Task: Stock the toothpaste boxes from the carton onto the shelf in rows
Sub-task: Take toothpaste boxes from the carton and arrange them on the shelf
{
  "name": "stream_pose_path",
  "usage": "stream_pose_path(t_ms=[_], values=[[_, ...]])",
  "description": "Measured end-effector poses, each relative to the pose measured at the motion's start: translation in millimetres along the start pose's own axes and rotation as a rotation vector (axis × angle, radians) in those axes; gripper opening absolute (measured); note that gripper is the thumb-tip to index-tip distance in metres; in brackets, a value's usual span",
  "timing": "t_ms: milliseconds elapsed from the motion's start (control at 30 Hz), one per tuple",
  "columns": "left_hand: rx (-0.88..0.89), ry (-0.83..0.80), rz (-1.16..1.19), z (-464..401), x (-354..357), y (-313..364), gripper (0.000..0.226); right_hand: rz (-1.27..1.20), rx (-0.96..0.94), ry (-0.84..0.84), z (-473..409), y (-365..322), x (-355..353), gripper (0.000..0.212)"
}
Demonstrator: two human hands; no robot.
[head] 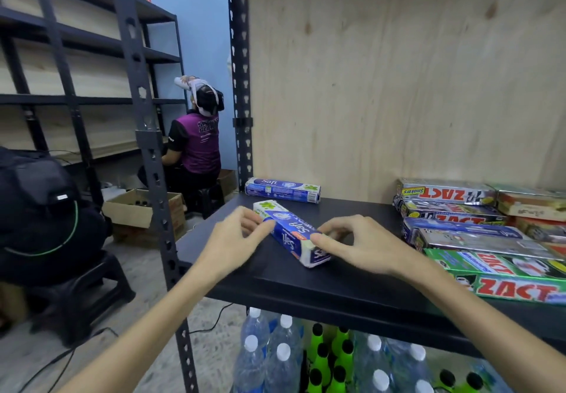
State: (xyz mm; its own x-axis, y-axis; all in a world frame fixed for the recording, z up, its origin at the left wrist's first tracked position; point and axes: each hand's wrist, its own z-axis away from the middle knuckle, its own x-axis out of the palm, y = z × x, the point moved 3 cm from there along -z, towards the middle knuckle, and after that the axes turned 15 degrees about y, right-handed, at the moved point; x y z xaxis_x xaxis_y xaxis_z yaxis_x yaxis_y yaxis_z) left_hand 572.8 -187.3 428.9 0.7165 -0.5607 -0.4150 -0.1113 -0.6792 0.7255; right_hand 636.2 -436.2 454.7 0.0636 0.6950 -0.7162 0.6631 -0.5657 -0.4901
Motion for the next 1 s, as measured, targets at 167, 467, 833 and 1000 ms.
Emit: stream_pose_path(t_ms=[167,467,833,1000], values=[[-0.024,-0.265,0.026,39,-11,34,0.063,-0.329,0.063,-0.269,12,-24,19,0.051],[0.111,-0.384,-0.103,-9,-19,-6,0.05,0.16,0.002,0.132,-24,21,26,0.055],[-0.114,0.08,-0.218,-105,27,-64,0.048,-0.052,0.093,0.181,-89,46,57,0.057],[-0.144,0.062,-0.181,-146,49,-86,0.043,0.005,0.097,0.261,-113,59,80,0.051]])
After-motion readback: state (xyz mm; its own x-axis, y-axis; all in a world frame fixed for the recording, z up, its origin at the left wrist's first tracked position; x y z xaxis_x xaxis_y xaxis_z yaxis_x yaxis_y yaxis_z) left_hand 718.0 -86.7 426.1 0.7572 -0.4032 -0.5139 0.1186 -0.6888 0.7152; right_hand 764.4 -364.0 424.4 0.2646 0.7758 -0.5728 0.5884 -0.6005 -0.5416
